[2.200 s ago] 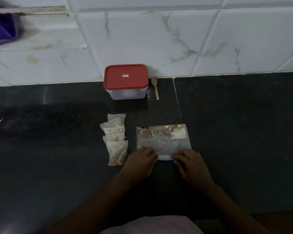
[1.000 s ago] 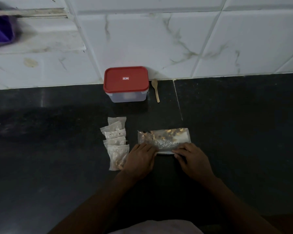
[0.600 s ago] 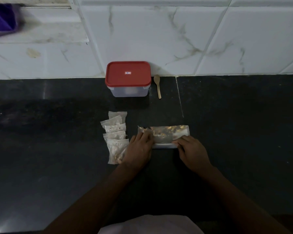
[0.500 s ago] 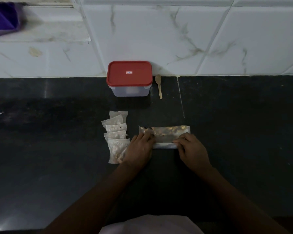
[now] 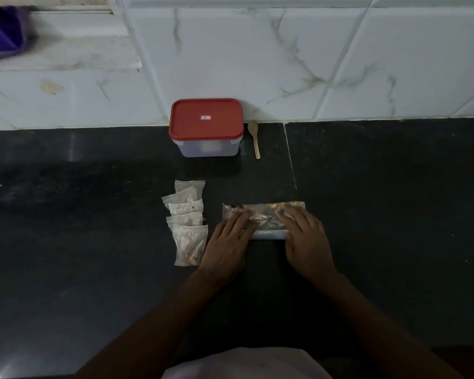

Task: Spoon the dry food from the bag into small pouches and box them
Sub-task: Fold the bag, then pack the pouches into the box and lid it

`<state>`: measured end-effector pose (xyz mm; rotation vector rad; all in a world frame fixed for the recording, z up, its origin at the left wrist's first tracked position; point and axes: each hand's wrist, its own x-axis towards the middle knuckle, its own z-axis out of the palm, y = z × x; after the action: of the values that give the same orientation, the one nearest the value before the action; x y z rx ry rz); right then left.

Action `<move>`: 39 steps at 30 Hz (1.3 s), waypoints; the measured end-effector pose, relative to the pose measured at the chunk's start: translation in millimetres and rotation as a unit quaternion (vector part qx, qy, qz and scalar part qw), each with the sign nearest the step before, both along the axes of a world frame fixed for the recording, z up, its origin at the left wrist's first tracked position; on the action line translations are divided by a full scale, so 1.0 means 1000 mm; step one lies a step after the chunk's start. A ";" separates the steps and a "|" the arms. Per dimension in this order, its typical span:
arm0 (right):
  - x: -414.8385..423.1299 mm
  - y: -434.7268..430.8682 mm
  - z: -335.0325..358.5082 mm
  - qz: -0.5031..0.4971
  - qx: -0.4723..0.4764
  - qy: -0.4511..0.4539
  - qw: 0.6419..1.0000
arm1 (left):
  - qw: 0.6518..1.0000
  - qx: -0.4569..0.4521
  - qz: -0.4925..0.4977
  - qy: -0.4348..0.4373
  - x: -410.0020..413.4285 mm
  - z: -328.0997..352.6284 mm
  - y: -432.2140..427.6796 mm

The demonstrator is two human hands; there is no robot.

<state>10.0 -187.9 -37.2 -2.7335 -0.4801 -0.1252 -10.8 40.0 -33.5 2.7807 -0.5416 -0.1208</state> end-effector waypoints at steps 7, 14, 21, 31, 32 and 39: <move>-0.004 0.001 -0.009 0.041 0.003 0.074 0.996 | 0.999 0.019 -0.015 0.041 0.003 -0.002 -0.002; -0.008 0.003 -0.008 0.040 0.000 0.099 0.994 | 0.997 0.045 -0.023 0.059 -0.003 -0.007 -0.001; -0.006 0.002 -0.012 0.043 -0.001 0.120 0.992 | 0.997 0.040 -0.024 0.068 0.000 -0.011 -0.001; -0.003 0.003 -0.006 0.043 -0.004 0.138 0.990 | 0.996 0.031 -0.017 0.079 0.002 -0.006 -0.003; -0.004 0.002 -0.007 0.042 -0.003 0.137 0.990 | 0.996 0.031 -0.017 0.079 0.002 -0.006 -0.003; -0.005 0.002 -0.009 0.040 -0.007 0.135 0.990 | 0.997 0.040 -0.016 0.066 0.000 -0.012 -0.004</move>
<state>5.0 -186.0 -46.2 -2.6833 -0.5121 0.2678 -10.7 36.5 -45.3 2.8157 -0.5587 -0.3370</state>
